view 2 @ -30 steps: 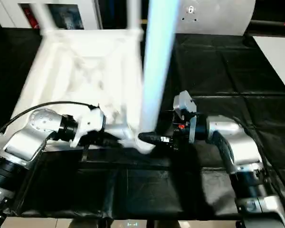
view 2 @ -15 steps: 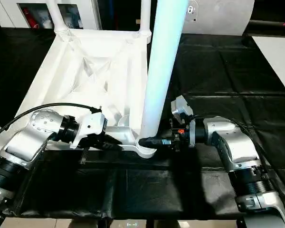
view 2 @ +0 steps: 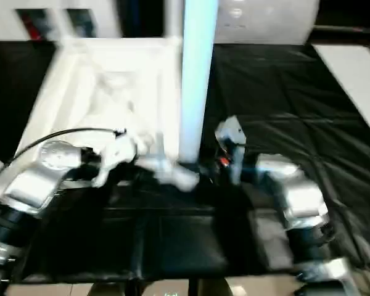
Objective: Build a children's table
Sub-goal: Rotate leg to tighten
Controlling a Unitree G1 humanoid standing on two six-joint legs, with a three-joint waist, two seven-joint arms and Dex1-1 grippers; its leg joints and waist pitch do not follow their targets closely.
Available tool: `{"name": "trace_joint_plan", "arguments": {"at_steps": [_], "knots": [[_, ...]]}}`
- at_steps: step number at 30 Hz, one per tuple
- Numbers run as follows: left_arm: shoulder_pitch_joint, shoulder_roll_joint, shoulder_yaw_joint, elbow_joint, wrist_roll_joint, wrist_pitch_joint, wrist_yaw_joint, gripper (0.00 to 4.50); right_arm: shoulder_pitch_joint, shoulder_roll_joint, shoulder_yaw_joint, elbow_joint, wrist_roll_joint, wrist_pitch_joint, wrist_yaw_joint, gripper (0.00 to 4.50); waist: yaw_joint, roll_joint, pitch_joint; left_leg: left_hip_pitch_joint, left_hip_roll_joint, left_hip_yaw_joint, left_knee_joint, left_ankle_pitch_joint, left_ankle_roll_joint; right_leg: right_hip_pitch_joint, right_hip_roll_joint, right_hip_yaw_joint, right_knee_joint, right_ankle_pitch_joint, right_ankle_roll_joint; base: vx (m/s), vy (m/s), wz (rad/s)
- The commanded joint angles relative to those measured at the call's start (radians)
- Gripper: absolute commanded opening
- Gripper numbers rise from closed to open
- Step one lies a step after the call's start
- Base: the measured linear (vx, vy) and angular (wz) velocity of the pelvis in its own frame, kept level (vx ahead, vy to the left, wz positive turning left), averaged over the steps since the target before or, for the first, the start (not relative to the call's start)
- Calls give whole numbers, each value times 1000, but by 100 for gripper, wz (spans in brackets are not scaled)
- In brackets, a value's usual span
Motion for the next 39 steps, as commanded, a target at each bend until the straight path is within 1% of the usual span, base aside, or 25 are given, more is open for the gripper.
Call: {"name": "trace_joint_plan", "arguments": {"at_steps": [1, 2, 3, 5, 6, 7, 8, 9, 10, 11, 13, 15, 17, 20, 23, 25, 27, 28, 31, 32, 33, 34, 35, 37, 39], "knots": [[-15, -108, 10, -99, -36, 50, 126, 0, -1, 104, 67, -28, -9, 70, -146, 210, 5, -14, -85, 10, 45, -28, -65, -176, 40, 64, -89, 51, -82, -467, -152, 0, 0, 0], [-16, -135, 14, -102, -30, 65, 162, 0, -5, 132, 65, -26, -30, 66, -199, 210, 1, -15, -84, 8, 43, -26, -66, -172, 45, 64, -87, 52, -84, -464, -148, 0, 0, 0], [-18, -152, 17, -105, -27, 77, 189, 0, -7, 152, 66, -26, -46, 62, -239, 210, -2, -12, -83, 9, 43, -26, -65, -172, 45, 61, -87, 52, -84, -459, -148, 0, 0, 0], [-29, -207, 18, -92, 2, 87, 279, 0, -14, 222, 54, -15, -78, 57, -355, 210, -8, -13, -89, 7, 40, -23, -62, -147, 66, 65, -84, 54, -80, -400, -153, 0, 0, 0], [-33, -230, 19, -88, 15, 92, 315, 0, -14, 247, 53, -15, -91, 52, -392, 210, -10, -12, -86, 10, 40, -20, -62, -146, 74, 57, -79, 54, -82, -380, -161, 0, 0, 0], [-38, -259, 18, -79, 28, 96, 356, 0, -10, 264, 72, -17, -122, 40, -417, 210, -7, -11, -86, 12, 39, -18, -62, -144, 79, 58, -80, 55, -83, -378, -159, 0, 0, 0], [-39, -258, 10, -70, 34, 87, 353, 0, -8, 264, 78, -15, -128, 31, -417, 210, -4, -9, -87, 10, 39, -19, -62, -134, 85, 62, -79, 54, -82, -358, -157, 0, 0, 0], [-39, -258, 10, -70, 34, 87, 353, 0, -8, 264, 78, -15, -128, 31, -417, 243, -4, -9, -87, 10, 39, -19, -62, -134, 85, 62, -79, 54, -82, -358, -157, 0, 0, 0], [-38, -244, -2, -67, 46, 83, 335, 0, -2, 268, 69, -25, -124, 41, -420, 262, 0, -6, -90, 11, 43, -20, -64, -111, 98, 64, -76, 55, -72, -288, -170, 0, 0, 0], [-37, -239, -2, -67, 47, 82, 330, 0, -1, 265, 67, -27, -123, 45, -419, 274, 0, -7, -90, 9, 42, -20, -65, -103, 104, 66, -75, 55, -69, -260, -176, 0, 0, 0], [-35, -223, -1, -68, 41, 76, 313, 0, 4, 244, 59, -31, -115, 42, -402, 282, 1, -7, -90, 9, 43, -20, -64, -96, 121, 69, -78, 55, -67, -218, -190, 0, 0, 0], [-34, -196, -6, -65, 33, 47, 277, 0, 8, 211, 51, -33, -100, 25, -366, 315, 2, -7, -87, 10, 42, -19, -64, -111, 127, 70, -79, 54, -70, -235, -192, 0, 0, 0], [-23, -125, -29, -54, 33, -16, 184, 0, 15, 118, 42, -42, -76, 23, -244, 322, 3, -7, -82, 9, 43, -22, -67, -150, 122, 72, -81, 53, -77, -305, -169, 0, 0, 0], [-18, -92, -30, -42, 27, -47, 135, 0, 15, 65, 25, -40, -57, 15, -175, 347, 2, -5, -83, 13, 45, -20, -65, -155, 113, 67, -81, 55, -79, -317, -168, 0, 0, 0], [-13, -38, -37, -32, 10, -94, 49, 0, 13, -25, -1, -18, -18, -32, -31, 371, 6, -5, -85, 13, 47, -20, -64, -145, 121, 70, -81, 55, -73, -282, -185, 0, 0, 0], [-12, 16, -49, -20, -6, -143, -41, 0, 11, -104, 6, 20, -18, -104, 83, 408, 13, -5, -87, 13, 49, -19, -62, -131, 132, 70, -83, 56, -69, -252, -199, 0, 0, 0], [-11, 30, -53, -18, -9, -156, -62, 0, 11, -124, 11, 31, -19, -119, 109, 408, 15, -4, -87, 15, 50, -18, -62, -127, 136, 68, -83, 57, -69, -246, -206, 0, 0, 0], [-14, 60, -62, 2, -20, -190, -111, 0, 7, -169, 22, 50, 10, -148, 206, 408, 22, -6, -88, 16, 50, -17, -61, -120, 142, 68, -82, 56, -66, -237, -216, 0, 0, 0], [-14, 73, -66, 9, -24, -203, -139, 0, 5, -186, 24, 57, 26, -154, 259, 408, 32, -6, -88, 19, 55, -17, -61, -119, 150, 67, -84, 57, -63, -234, -227, 0, 0, 0], [-9, 99, -74, 8, -38, -222, -198, 0, 0, -214, 30, 70, 55, -149, 353, 408, 33, -6, -88, 19, 55, -17, -61, -117, 150, 67, -84, 57, -63, -232, -229, 0, 0, 0], [-8, 106, -76, 8, -43, -228, -215, 0, -3, -222, 32, 77, 64, -148, 378, 408, 34, -6, -89, 20, 54, -17, -61, -122, 153, 68, -84, 56, -63, -235, -232, 0, 0, 0], [-7, 114, -79, 8, -48, -235, -233, 0, -8, -231, 36, 85, 73, -148, 408, 408, 37, -12, -90, 18, 56, -19, -61, -114, 158, 70, -86, 56, -59, -236, -232, 0, 0, 0], [-6, 132, -88, 7, -52, -250, -266, 0, -19, -246, 44, 106, 87, -153, 459, 380, 38, -10, -90, 19, 56, -18, -60, -112, 159, 68, -86, 56, -60, -238, -235, 0, 0, 0], [-5, 149, -98, 8, -48, -264, -288, 0, -33, -253, 48, 127, 100, -151, 496, 372, 40, -14, -87, 19, 57, -16, -60, -116, 154, 66, -85, 56, -62, -256, -235, 0, 0, 0], [-5, 160, -105, 12, -49, -276, -306, 0, -47, -256, 52, 149, 110, -151, 523, 353, 42, -12, -86, 20, 58, -16, -61, -126, 143, 65, -86, 56, -64, -286, -228, 0, 0, 0]]}}
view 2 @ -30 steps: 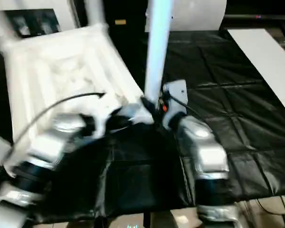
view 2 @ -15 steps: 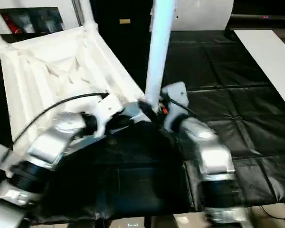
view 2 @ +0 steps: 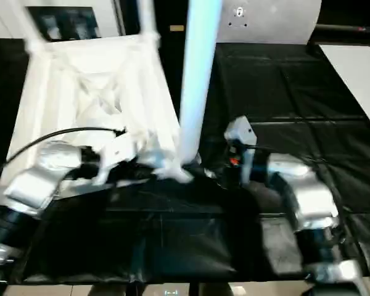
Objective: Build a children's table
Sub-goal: Rotate leg to tighten
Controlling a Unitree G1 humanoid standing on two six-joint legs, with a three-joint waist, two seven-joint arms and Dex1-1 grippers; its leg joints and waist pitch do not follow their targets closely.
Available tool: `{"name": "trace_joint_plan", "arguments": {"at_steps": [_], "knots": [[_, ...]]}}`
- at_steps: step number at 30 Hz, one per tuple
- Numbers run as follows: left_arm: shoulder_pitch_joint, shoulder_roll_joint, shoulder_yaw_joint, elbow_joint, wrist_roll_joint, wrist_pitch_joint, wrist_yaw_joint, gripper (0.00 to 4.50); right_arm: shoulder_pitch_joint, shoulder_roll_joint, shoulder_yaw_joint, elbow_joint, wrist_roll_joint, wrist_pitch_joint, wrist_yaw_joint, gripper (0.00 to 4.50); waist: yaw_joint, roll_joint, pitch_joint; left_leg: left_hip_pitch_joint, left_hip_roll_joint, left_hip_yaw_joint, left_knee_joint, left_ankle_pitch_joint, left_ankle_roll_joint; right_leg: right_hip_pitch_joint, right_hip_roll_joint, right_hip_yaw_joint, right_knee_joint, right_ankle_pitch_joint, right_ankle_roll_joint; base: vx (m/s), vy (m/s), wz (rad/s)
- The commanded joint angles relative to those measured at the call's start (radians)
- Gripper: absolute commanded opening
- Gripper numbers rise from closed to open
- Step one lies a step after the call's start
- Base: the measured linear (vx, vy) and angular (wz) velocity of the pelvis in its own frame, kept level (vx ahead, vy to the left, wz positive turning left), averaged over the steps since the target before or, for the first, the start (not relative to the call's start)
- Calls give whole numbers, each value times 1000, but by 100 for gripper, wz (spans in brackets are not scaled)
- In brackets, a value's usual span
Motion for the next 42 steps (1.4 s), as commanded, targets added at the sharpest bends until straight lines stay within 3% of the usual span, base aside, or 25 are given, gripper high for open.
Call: {"name": "trace_joint_plan", "arguments": {"at_steps": [1, 5, 15, 25, 26, 27, 28, 30, 31, 32, 33, 34, 35, 37, 40, 41, 42], "knots": [[-7, 5, -49, -19, -15, -51, -69, 0, -23, -14, 18, 30, 23, -6, 68, 329, -6, -17, -87, 23, 59, -16, -58, -129, 134, 64, -86, 57, -61, -294, -223, 0, 0, 0], [-8, 11, -51, -15, -14, -63, -91, 0, -43, -22, 30, 52, 30, -2, 112, 315, -1, -15, -88, 21, 59, -16, -57, -118, 133, 64, -86, 57, -59, -287, -222, 0, 0, 0], [-16, 23, -54, -2, -16, -84, -111, 0, -76, -29, 55, 107, 27, -18, 174, 211, -1, -21, -89, 19, 57, -16, -56, -107, 133, 66, -86, 57, -56, -278, -224, 0, 0, 0], [-30, 2, -37, 8, -7, -25, -53, 0, -55, 4, 50, 56, 56, 44, 118, 199, -2, -21, -85, 20, 56, -17, -58, -120, 120, 64, -86, 56, -62, -321, -213, 0, 0, 0], [-38, -53, -10, -13, -14, 60, 42, 0, -40, 65, 42, 21, -9, 49, -71, 199, -1, -15, -83, 20, 56, -18, -59, -133, 114, 63, -88, 56, -65, -345, -207, 0, 0, 0], [-42, -84, 0, -26, -12, 99, 93, 0, -35, 102, 33, 3, -36, 66, -172, 199, -4, -16, -76, 22, 58, -18, -62, -146, 94, 55, -86, 57, -70, -371, -200, 0, 0, 0], [-45, -102, 6, -34, -11, 124, 126, 0, -31, 125, 27, -8, -52, 79, -235, 199, -11, -19, -75, 20, 55, -22, -64, -169, 62, 58, -87, 55, -71, -425, -188, 0, 0, 0], [-50, -127, 11, -42, -7, 152, 166, 0, -28, 153, 19, -22, -63, 93, -296, 196, -20, -21, -75, 14, 49, -27, -66, -180, 44, 65, -91, 52, -75, -483, -154, 0, 0, 0], [-50, -127, 11, -42, -7, 152, 166, 0, -28, 153, 19, -22, -63, 93, -296, 196, -22, -20, -76, 17, 49, -28, -66, -183, 45, 64, -90, 50, -79, -491, -148, 0, 0, 0], [-63, -194, 24, -48, 5, 208, 263, 0, -21, 225, 0, -59, -88, 135, -435, 196, -34, -18, -76, 16, 49, -24, -64, -176, 49, 62, -86, 55, -79, -445, -152, 0, 0, 0], [-63, -194, 24, -48, 5, 208, 263, 0, -21, 225, 0, -59, -88, 135, -435, 195, -36, -18, -78, 17, 50, -24, -64, -173, 51, 59, -85, 54, -79, -432, -157, 0, 0, 0], [-74, -258, 36, -51, 13, 253, 345, 0, -20, 295, -23, -80, -118, 175, -576, 195, -40, -16, -81, 15, 48, -25, -63, -163, 56, 63, -86, 53, -76, -405, -165, 0, 0, 0], [-78, -292, 44, -54, 15, 279, 389, 0, -21, 330, -31, -87, -139, 189, -649, 195, -45, -15, -79, 14, 50, -23, -63, -156, 50, 59, -84, 55, -74, -391, -171, 0, 0, 0], [-83, -327, 50, -54, 23, 297, 435, 0, -23, 370, -41, -95, -160, 204, -728, 194, -47, -19, -83, 14, 43, -24, -60, -158, 57, 64, -85, 52, -77, -396, -167, 0, 0, 0], [-91, -386, 48, -52, 51, 321, 516, 0, -27, 464, -58, -109, -185, 214, -872, 194, -51, -13, -83, 12, 42, -21, -61, -139, 77, 62, -82, 54, -76, -348, -170, 0, 0, 0], [-90, -391, 45, -56, 55, 328, 522, 0, -25, 473, -52, -115, -184, 209, -879, 250, -50, -13, -84, 14, 43, -21, -62, -138, 79, 61, -81, 53, -78, -345, -170, 0, 0, 0], [-88, -387, 40, -60, 57, 328, 516, 0, -19, 470, -41, -117, -185, 195, -869, 264, -49, -12, -86, 15, 44, -21, -62, -134, 83, 63, -81, 53, -76, -323, -174, 0, 0, 0]]}}
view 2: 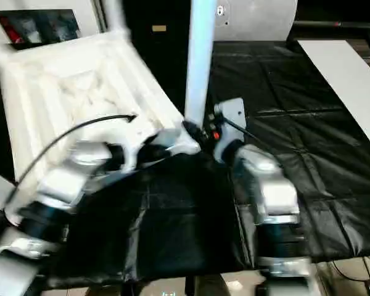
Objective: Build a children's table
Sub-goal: Rotate leg to tighten
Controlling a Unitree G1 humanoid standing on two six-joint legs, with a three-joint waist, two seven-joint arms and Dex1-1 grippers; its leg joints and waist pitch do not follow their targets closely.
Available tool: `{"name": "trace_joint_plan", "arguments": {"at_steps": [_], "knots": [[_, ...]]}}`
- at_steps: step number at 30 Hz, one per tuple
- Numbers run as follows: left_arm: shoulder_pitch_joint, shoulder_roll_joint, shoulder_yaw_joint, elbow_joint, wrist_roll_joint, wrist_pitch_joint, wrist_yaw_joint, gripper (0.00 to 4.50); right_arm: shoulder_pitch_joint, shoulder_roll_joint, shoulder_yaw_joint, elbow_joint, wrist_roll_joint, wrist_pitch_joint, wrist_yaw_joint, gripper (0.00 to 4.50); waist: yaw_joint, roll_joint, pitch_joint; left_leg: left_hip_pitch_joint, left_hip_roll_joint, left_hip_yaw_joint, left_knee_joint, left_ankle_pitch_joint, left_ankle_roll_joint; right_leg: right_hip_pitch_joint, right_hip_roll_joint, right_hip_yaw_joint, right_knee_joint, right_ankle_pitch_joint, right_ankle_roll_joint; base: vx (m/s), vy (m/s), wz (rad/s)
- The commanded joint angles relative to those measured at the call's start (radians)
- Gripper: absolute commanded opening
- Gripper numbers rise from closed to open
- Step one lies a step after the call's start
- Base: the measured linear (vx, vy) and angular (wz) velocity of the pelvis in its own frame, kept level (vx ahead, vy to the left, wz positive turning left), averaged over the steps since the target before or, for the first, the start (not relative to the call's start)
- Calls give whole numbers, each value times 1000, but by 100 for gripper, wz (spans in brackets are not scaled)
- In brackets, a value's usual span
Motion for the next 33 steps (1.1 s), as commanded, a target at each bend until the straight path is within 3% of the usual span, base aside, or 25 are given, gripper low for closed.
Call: {"name": "trace_joint_plan", "arguments": {"at_steps": [1, 10, 13, 18, 25, 29, 33], "knots": [[-27, -43, -39, -74, -37, -16, -8, 0, 13, 23, 81, 11, 19, 20, 21, 267, 9, -3, -86, 13, 44, -22, -59, -131, 90, 66, -81, 54, -73, -308, -182, 0, 0, 0], [7, 73, -49, -92, -31, -91, -112, 0, 64, -84, 57, -17, 42, -58, 162, 338, 10, -4, -90, 11, 48, -20, -59, -108, 127, 75, -83, 56, -62, -208, -210, 0, 0, 0], [29, 144, -54, -85, -45, -158, -211, 0, 72, -185, 43, -4, 87, -115, 332, 368, 14, -2, -89, 13, 48, -19, -57, -110, 136, 75, -83, 55, -63, -204, -223, 0, 0, 0], [40, 219, -81, -65, -69, -270, -347, 0, 68, -321, 77, 31, 98, -164, 539, 403, 31, -2, -88, 20, 54, -17, -57, -128, 136, 69, -84, 57, -63, -238, -222, 0, 0, 0], [34, 303, -103, -38, -120, -352, -534, 0, 26, -430, 114, 112, 177, -191, 817, 403, 50, -3, -89, 24, 60, -17, -57, -126, 135, 67, -87, 59, -56, -226, -244, 0, 0, 0], [32, 333, -124, -34, -127, -385, -607, 0, -2, -458, 136, 150, 205, -171, 934, 368, 57, -10, -90, 21, 59, -16, -54, -114, 143, 69, -87, 57, -53, -223, -250, 0, 0, 0], [33, 338, -133, -37, -127, -393, -622, 0, -16, -467, 157, 167, 204, -173, 979, 324, 65, -7, -89, 21, 63, -15, -54, -105, 144, 66, -88, 58, -52, -231, -249, 0, 0, 0]]}}
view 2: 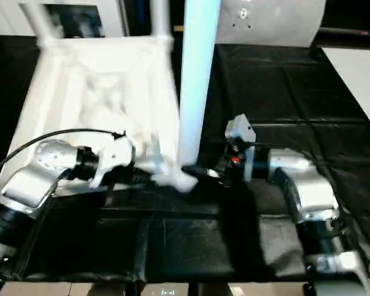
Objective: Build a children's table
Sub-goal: Rotate leg to tighten
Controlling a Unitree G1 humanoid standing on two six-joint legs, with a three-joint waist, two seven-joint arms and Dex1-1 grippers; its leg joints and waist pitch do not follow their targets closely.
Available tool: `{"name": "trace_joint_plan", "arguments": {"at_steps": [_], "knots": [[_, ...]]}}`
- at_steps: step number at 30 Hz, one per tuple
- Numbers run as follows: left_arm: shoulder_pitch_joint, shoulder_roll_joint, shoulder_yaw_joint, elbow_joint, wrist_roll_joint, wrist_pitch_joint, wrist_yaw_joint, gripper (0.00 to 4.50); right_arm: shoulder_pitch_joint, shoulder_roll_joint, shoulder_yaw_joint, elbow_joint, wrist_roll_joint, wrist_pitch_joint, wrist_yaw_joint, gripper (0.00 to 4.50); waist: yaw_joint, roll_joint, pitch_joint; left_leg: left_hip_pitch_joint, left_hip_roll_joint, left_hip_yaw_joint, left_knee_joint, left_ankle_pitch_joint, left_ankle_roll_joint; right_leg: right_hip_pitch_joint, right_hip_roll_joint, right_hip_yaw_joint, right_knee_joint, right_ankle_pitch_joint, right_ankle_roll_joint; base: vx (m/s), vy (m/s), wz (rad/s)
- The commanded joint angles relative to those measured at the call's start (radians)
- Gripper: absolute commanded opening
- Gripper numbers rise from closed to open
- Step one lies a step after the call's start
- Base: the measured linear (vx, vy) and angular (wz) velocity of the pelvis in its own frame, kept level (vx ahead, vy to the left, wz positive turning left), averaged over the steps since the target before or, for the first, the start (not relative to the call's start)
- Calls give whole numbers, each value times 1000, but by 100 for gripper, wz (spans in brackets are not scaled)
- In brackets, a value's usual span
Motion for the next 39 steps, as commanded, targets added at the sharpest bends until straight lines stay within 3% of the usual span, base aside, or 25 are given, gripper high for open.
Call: {"name": "trace_joint_plan", "arguments": {"at_steps": [1, 3, 4, 5, 7, 13, 18, 22, 23, 24, 25, 26, 27, 28, 31, 34, 37, 39], "knots": [[-18, -6, -34, -28, -15, -31, -43, 0, -15, -8, 7, 12, 5, -2, 21, 318, -8, -8, -91, 25, 62, -16, -57, -110, 133, 65, -88, 57, -51, -248, -243, 0, 0, 0], [-19, -7, -33, -21, -14, -37, -41, 0, -19, -9, 15, 27, 0, -19, 26, 310, -8, -10, -90, 23, 60, -17, -58, -116, 126, 66, -89, 57, -52, -265, -236, 0, 0, 0], [-20, -8, -32, -18, -13, -38, -38, 0, -20, -8, 17, 33, 2, -22, 30, 285, -10, -10, -89, 23, 59, -17, -58, -122, 122, 66, -89, 57, -55, -281, -231, 0, 0, 0], [-20, -9, -31, -16, -12, -39, -37, 0, -21, -8, 17, 37, 5, -23, 33, 280, -11, -15, -87, 21, 57, -17, -58, -126, 120, 66, -89, 58, -57, -299, -223, 0, 0, 0], [-21, -7, -31, -14, -13, -43, -42, 0, -22, -9, 20, 41, 8, -23, 48, 267, -12, -13, -86, 23, 58, -17, -59, -134, 117, 65, -89, 57, -60, -322, -214, 0, 0, 0], [-20, -3, -29, -9, -12, -48, -46, 0, -23, -13, 23, 39, 17, -12, 68, 215, -12, -14, -87, 23, 58, -17, -58, -116, 123, 63, -87, 57, -56, -296, -217, 0, 0, 0], [-20, -3, -22, -6, -12, -41, -36, 0, -15, -7, 25, 31, 28, -1, 67, 208, -12, -14, -86, 24, 58, -17, -59, -124, 121, 62, -87, 56, -59, -318, -213, 0, 0, 0], [-24, -26, -3, -9, 3, 10, 41, 0, 3, 38, 10, -8, 20, 23, -46, 207, -16, -13, -82, 23, 57, -19, -61, -143, 102, 62, -88, 56, -63, -347, -206, 0, 0, 0], [-23, -60, 18, -33, 4, 77, 115, 0, 11, 85, 3, -27, -33, 24, -188, 207, -18, -8, -79, 23, 56, -21, -63, -157, 94, 62, -90, 55, -66, -375, -198, 0, 0, 0], [-23, -65, 20, -37, 4, 86, 124, 0, 12, 92, 1, -31, -36, 30, -206, 207, -22, -10, -78, 24, 58, -21, -65, -163, 78, 57, -87, 56, -68, -383, -194, 0, 0, 0], [-21, -96, 32, -63, 5, 140, 182, 0, 19, 139, -10, -57, -58, 69, -322, 207, -30, -11, -76, 22, 56, -23, -67, -169, 60, 60, -86, 55, -67, -397, -190, 0, 0, 0], [-21, -124, 38, -78, 13, 174, 229, 0, 25, 181, -20, -85, -60, 101, -395, 204, -31, -12, -77, 22, 54, -25, -66, -172, 55, 61, -87, 54, -69, -413, -185, 0, 0, 0], [-23, -141, 41, -82, 17, 191, 255, 0, 27, 203, -24, -97, -63, 116, -431, 203, -39, -13, -77, 15, 52, -28, -68, -173, 47, 66, -90, 53, -69, -431, -173, 0, 0, 0], [-24, -153, 44, -85, 19, 204, 273, 0, 28, 219, -27, -105, -66, 127, -459, 203, -43, -12, -77, 18, 52, -27, -67, -176, 44, 63, -89, 53, -71, -438, -169, 0, 0, 0], [-40, -242, 64, -95, 35, 279, 405, 0, 29, 323, -34, -137, -105, 170, -642, 200, -62, -13, -74, 16, 45, -25, -64, -187, 47, 60, -87, 54, -79, -448, -152, 0, 0, 0], [-61, -325, 72, -103, 63, 336, 527, 0, 37, 440, -31, -172, -164, 197, -834, 200, -72, -12, -75, 15, 44, -24, -65, -170, 54, 56, -83, 54, -80, -436, -146, 0, 0, 0], [-66, -345, 62, -112, 82, 357, 549, 0, 44, 490, -37, -184, -186, 195, -913, 200, -72, -9, -79, 14, 44, -24, -65, -148, 65, 58, -83, 54, -76, -382, -152, 0, 0, 0], [-65, -344, 60, -118, 80, 364, 549, 0, 54, 484, -41, -188, -170, 173, -899, 255, -70, -3, -81, 16, 45, -22, -64, -130, 83, 60, -80, 56, -69, -296, -172, 0, 0, 0]]}}
